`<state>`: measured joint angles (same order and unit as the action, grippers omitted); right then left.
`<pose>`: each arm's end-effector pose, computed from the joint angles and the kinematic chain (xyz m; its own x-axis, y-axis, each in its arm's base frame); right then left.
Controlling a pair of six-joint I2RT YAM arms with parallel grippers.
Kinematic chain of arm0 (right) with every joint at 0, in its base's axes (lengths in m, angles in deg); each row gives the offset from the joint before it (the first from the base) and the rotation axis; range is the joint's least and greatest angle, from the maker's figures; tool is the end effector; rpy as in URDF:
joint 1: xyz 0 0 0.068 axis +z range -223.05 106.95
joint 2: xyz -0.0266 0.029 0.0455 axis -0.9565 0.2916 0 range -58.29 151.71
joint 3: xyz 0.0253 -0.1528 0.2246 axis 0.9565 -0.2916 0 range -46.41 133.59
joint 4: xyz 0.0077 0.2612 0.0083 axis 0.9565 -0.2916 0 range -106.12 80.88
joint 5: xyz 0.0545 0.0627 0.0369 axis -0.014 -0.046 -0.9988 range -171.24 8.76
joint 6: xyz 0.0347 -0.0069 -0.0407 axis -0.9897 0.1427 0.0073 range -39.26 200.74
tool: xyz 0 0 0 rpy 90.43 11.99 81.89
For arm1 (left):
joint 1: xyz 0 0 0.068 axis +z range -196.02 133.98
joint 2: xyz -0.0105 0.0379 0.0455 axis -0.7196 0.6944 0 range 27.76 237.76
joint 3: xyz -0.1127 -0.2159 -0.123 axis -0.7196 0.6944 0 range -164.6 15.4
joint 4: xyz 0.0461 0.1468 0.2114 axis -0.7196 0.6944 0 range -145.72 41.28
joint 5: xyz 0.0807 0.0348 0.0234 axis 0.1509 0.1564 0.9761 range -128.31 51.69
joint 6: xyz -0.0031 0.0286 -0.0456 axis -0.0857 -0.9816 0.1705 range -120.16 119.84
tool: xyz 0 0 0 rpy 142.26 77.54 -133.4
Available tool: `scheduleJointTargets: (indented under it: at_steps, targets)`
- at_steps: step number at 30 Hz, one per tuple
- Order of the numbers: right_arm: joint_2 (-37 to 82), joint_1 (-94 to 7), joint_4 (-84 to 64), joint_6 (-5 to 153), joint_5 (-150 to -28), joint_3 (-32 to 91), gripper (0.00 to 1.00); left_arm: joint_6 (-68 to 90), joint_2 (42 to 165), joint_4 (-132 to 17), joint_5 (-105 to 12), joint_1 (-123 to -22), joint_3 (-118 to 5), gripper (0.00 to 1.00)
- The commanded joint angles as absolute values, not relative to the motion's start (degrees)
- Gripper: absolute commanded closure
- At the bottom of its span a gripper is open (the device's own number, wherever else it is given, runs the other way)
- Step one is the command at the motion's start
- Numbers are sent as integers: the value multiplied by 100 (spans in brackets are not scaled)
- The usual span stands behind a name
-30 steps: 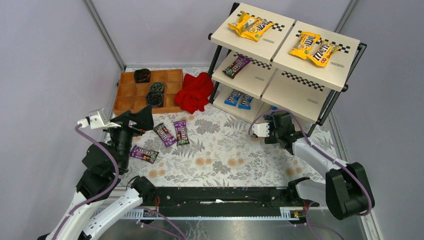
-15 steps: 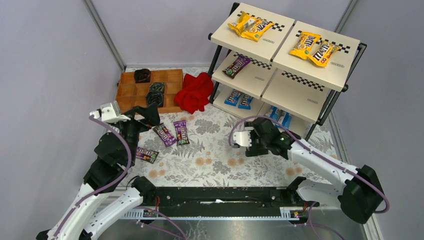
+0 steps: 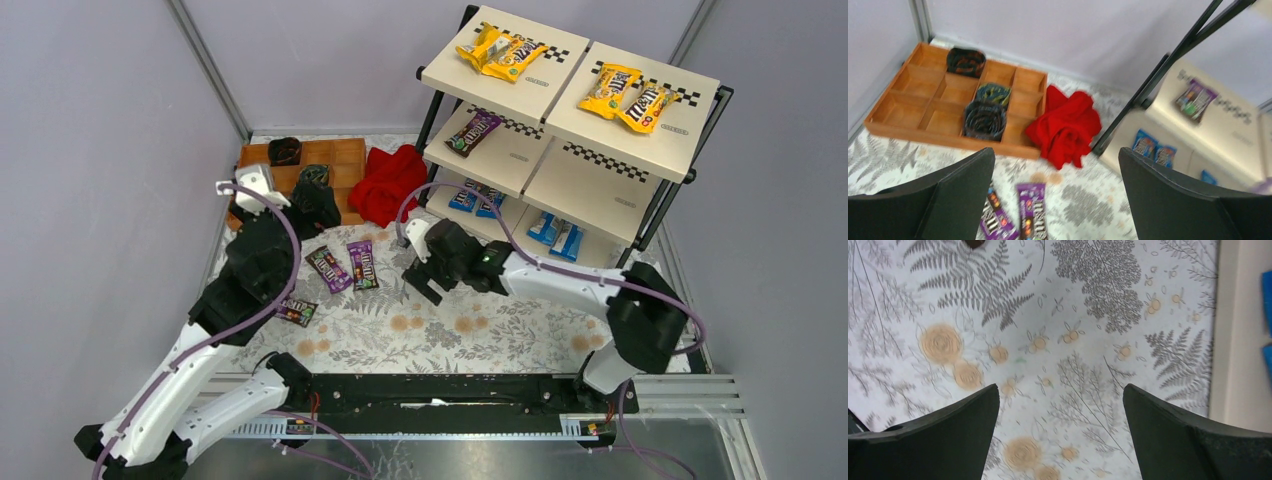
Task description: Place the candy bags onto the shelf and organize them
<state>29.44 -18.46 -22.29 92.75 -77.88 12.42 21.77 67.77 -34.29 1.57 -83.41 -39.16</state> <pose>0.1953 0.2714 0.2381 -0.2156 -0.6619 -0.7179 -0.8519 0.4868 -0.1930 0.1254 -0.0672 0.3907 -0.0734 -0.3046 -0.9496 -0.0723 0.9513 -0.2996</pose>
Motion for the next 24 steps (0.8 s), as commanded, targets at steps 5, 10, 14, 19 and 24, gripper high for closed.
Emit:
scheduleJointTargets:
  at_steps: [5,10,14,19,24]
  targets:
    - [3844,-1824,-2158,8109,-7568,2189,0,2461,7344,-3615,-94,-8303,-5415,1]
    - [3822,-1854,-2081,7845,-7505,2177,0,2826,7612,-2738,-145,-8303,-5158,1]
    - [3538,-1912,-1753,7793,-7769,1775,0,3162,7899,-1881,71,-8275,-4912,1]
    - [2973,-2091,-1455,7754,-8046,1276,0,3999,8468,-1008,59,-7630,-4574,1]
    - [2816,-2309,-1550,7941,-7908,1056,0,5046,9024,-329,-851,-5893,-4128,1]
